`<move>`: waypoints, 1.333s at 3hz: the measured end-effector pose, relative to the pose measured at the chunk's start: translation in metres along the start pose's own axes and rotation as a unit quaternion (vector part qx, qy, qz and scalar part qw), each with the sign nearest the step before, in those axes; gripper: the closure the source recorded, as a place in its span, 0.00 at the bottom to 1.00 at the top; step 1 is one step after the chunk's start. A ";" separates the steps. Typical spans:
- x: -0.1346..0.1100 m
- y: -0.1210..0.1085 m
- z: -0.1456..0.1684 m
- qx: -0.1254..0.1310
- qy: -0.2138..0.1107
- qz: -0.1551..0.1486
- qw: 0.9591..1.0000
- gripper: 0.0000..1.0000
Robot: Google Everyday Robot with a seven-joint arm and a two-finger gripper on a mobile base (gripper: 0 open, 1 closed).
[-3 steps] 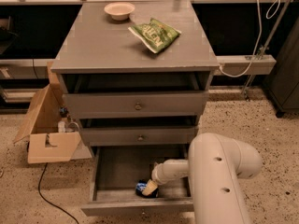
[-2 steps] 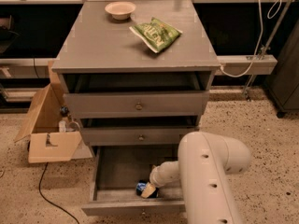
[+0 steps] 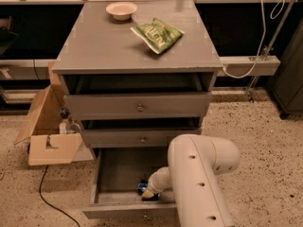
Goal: Pick pepsi can from bottom drawer and place on counter
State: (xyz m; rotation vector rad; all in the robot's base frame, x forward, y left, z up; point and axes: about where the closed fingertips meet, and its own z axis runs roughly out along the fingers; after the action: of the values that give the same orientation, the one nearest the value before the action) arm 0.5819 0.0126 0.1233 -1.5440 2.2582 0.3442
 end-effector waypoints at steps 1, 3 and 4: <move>-0.001 0.000 -0.004 0.001 -0.002 -0.004 1.000 0.59; -0.045 -0.056 -0.104 0.030 -0.104 -0.060 0.992 1.00; -0.056 -0.114 -0.183 0.056 -0.186 -0.023 0.981 1.00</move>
Offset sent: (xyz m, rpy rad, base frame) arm 0.0100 -0.0134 0.0932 0.1739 -0.1179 0.0550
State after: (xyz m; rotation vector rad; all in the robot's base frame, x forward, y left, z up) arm 0.6748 -0.0562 0.3136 -1.3437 1.9176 0.4434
